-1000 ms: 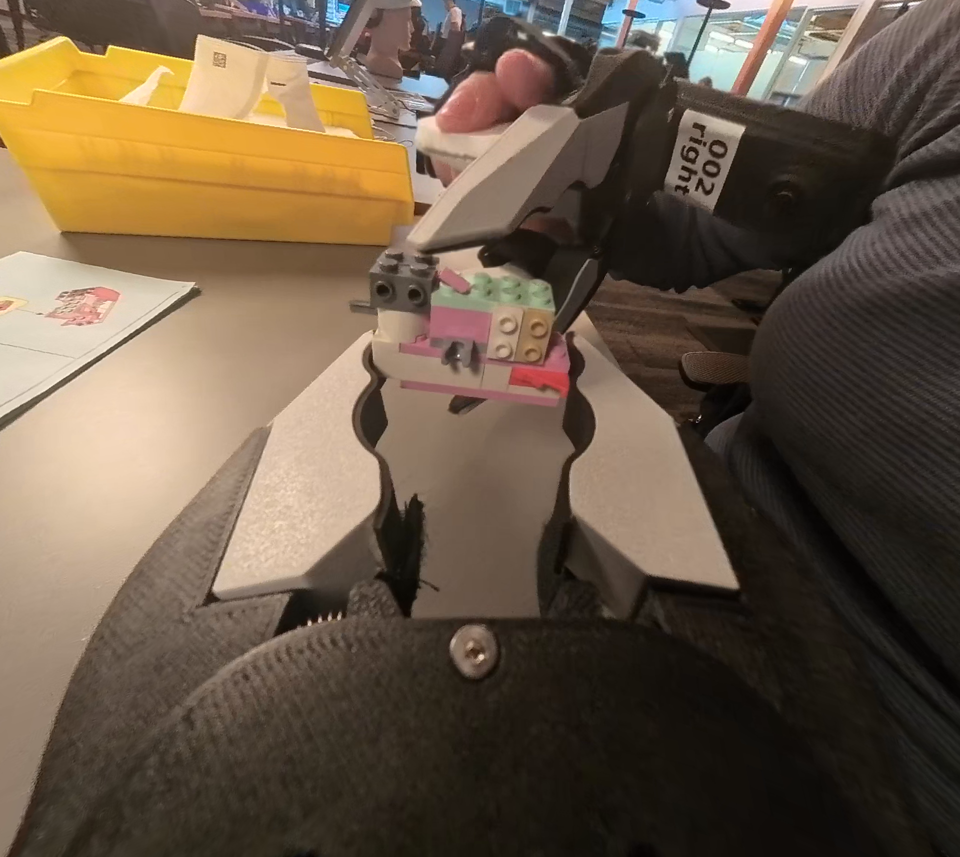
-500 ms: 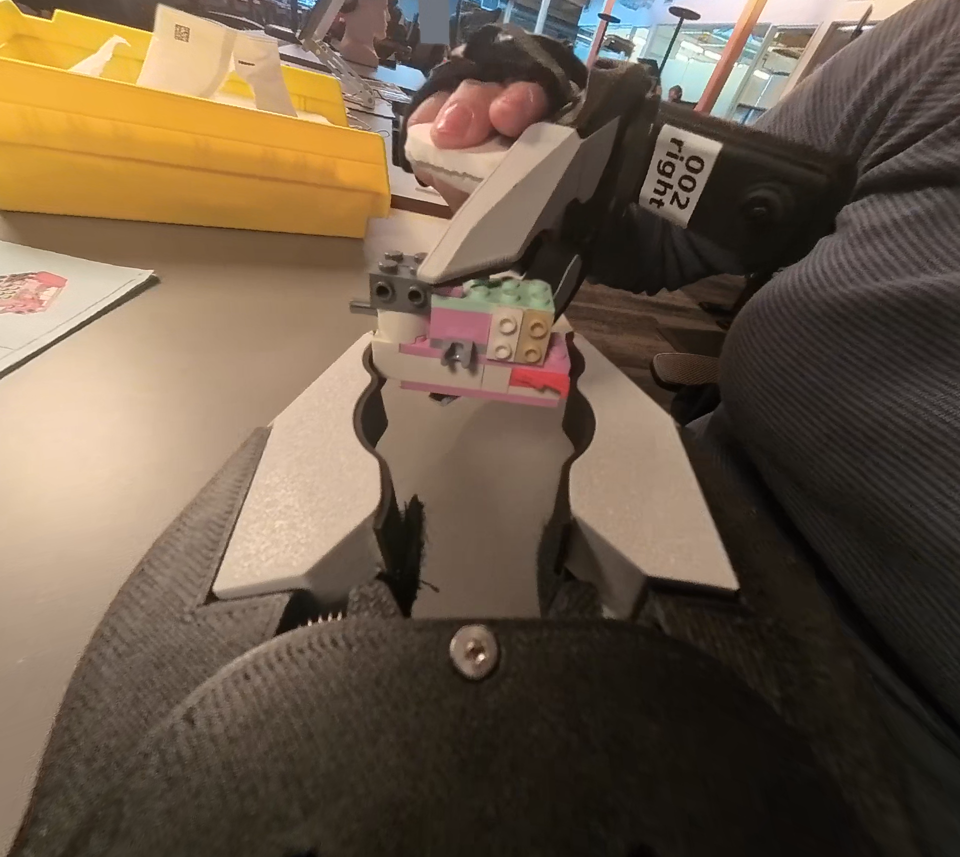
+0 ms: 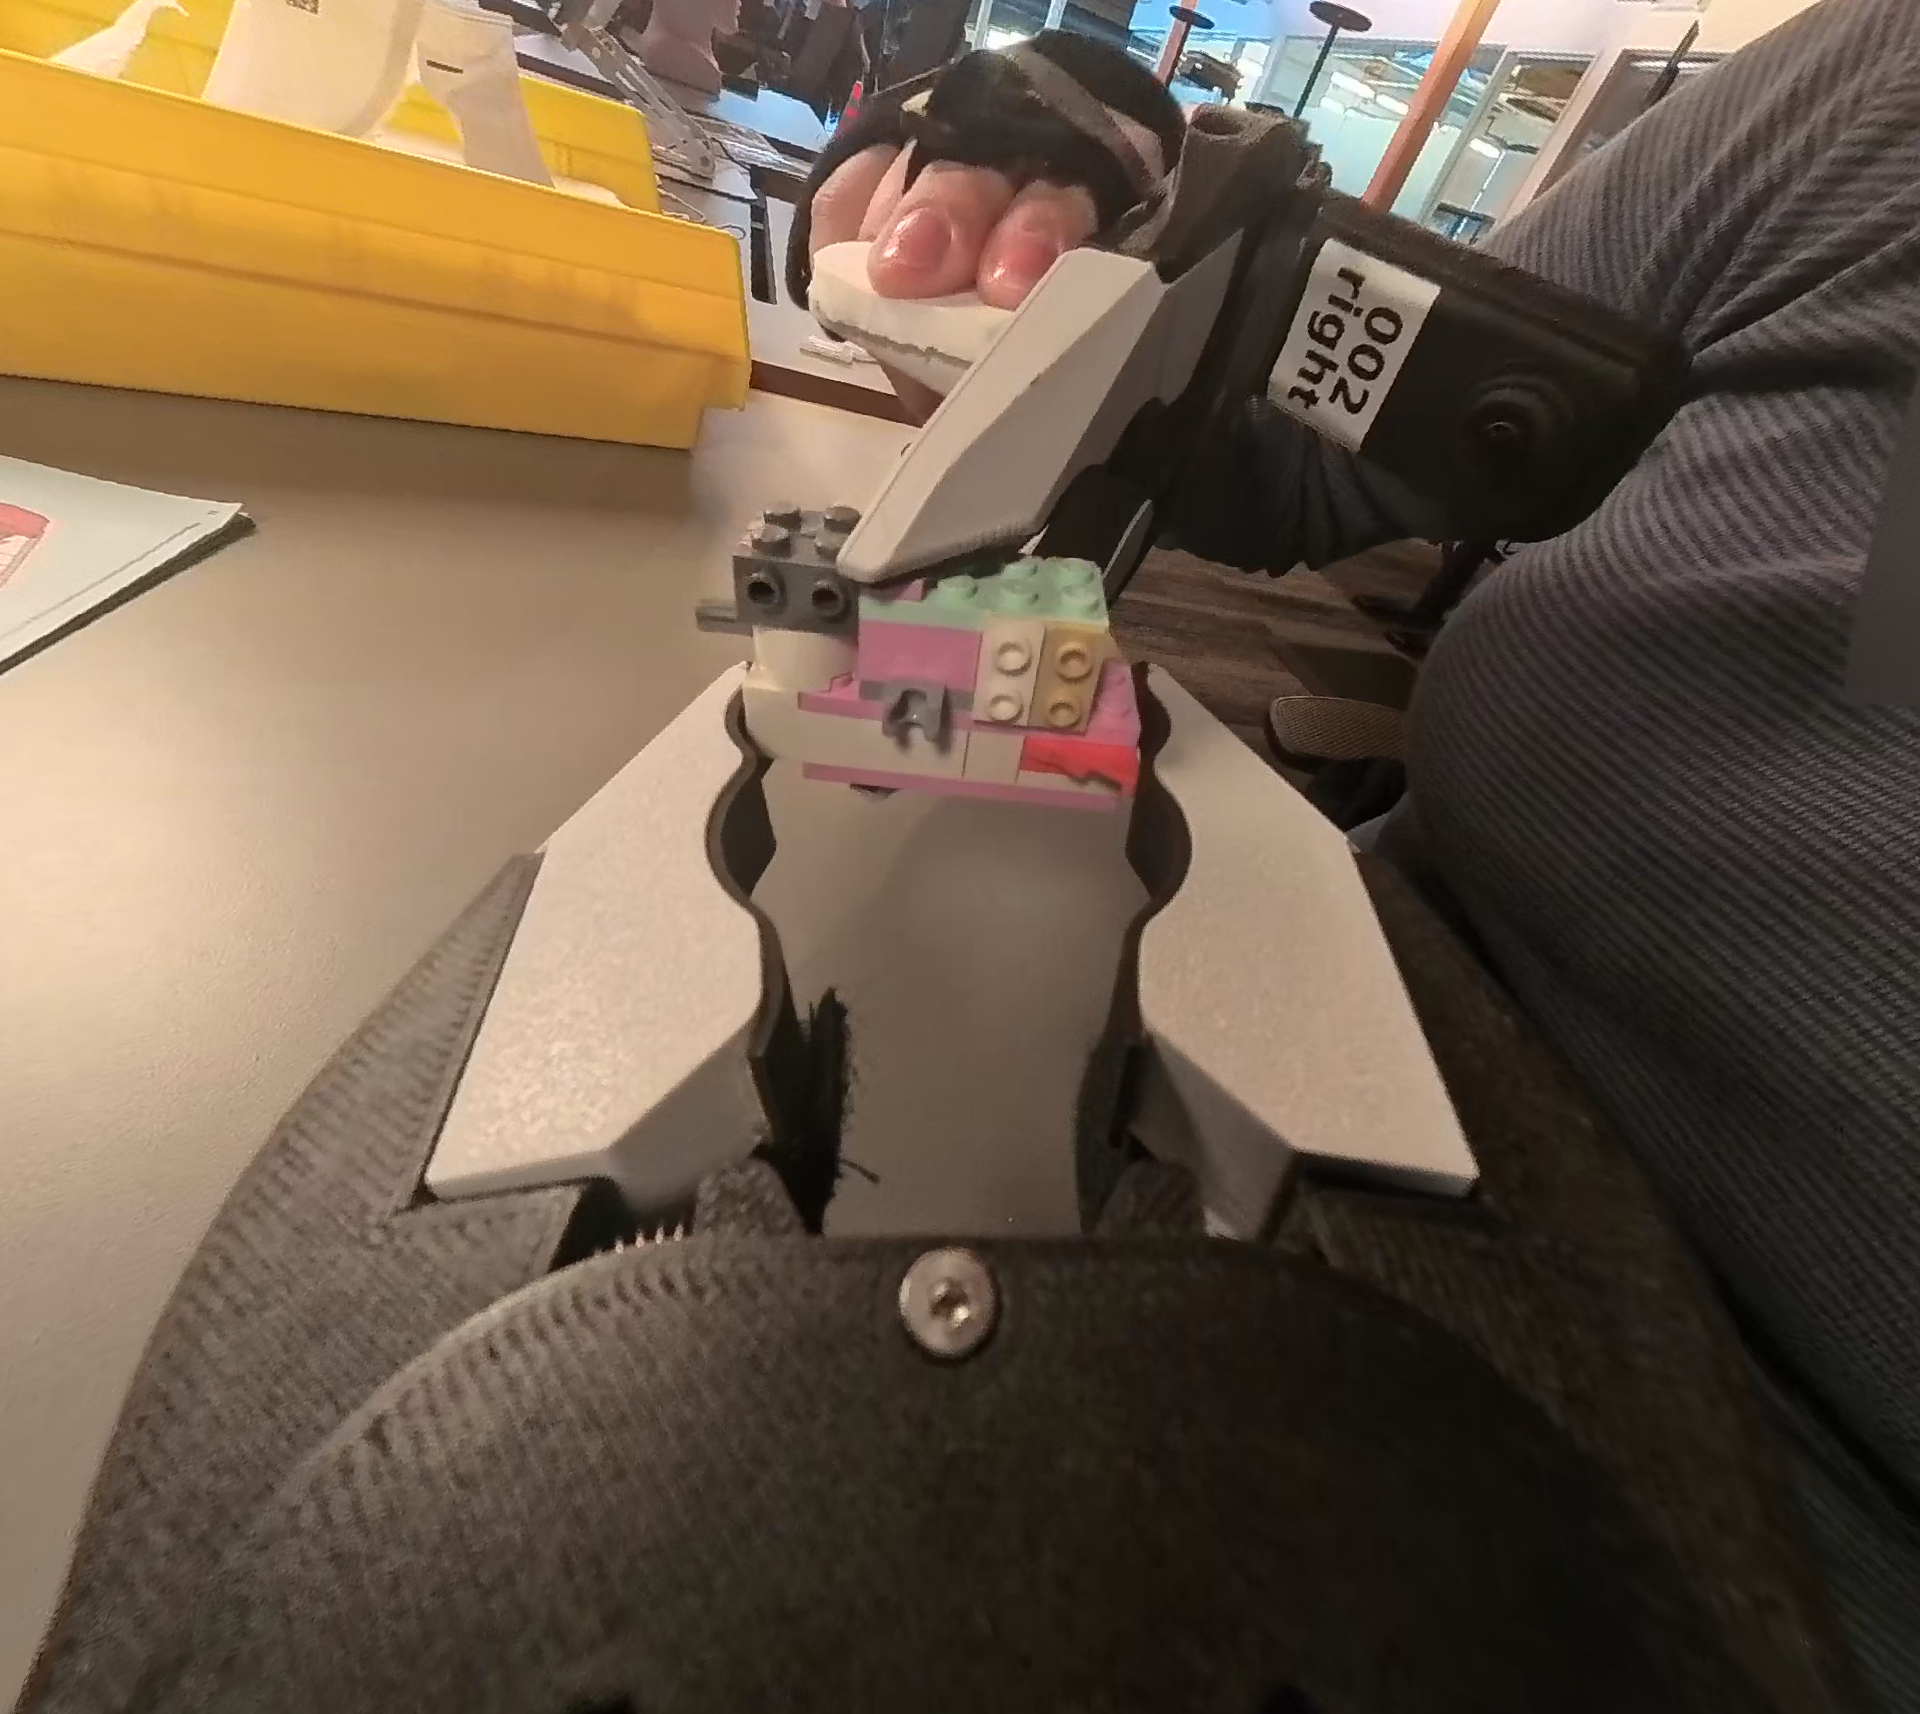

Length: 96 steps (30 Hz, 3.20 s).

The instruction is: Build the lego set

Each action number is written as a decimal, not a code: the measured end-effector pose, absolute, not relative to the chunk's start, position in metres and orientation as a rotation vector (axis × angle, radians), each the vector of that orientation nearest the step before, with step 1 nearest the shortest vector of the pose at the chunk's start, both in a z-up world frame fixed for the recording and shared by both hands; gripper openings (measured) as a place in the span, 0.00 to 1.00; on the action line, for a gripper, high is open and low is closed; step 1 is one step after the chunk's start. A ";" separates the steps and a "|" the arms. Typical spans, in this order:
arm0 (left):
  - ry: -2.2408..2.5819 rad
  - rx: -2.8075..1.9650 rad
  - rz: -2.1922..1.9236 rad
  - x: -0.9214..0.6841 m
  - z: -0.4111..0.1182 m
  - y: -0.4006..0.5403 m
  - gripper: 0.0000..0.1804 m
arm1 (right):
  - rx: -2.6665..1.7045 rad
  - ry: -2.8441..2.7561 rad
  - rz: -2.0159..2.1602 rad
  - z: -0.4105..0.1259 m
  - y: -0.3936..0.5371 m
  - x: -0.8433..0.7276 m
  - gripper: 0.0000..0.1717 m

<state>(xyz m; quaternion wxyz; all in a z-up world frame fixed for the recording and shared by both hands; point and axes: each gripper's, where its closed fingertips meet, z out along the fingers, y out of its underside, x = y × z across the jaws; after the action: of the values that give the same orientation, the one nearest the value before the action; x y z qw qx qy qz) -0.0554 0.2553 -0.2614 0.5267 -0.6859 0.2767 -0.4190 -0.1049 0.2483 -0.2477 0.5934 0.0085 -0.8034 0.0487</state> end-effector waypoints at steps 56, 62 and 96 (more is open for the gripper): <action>0.343 -1.686 0.081 -0.157 -0.267 0.307 0.37 | -1.235 -1.171 1.709 -0.205 0.343 -0.156 0.20; 0.363 -1.740 0.273 -0.167 -0.275 0.310 0.37 | -1.258 -1.623 1.618 -0.231 0.272 -0.158 0.21; 0.294 -1.615 0.046 -0.148 -0.254 0.310 0.64 | -1.713 -1.991 0.823 -0.330 0.325 -0.129 0.34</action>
<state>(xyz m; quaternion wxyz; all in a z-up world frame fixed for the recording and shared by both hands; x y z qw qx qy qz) -0.1485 0.3095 -0.2543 0.6814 -0.7198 0.1308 0.0205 -0.1286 0.3247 -0.3297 0.1933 -0.6106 -0.7097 0.2935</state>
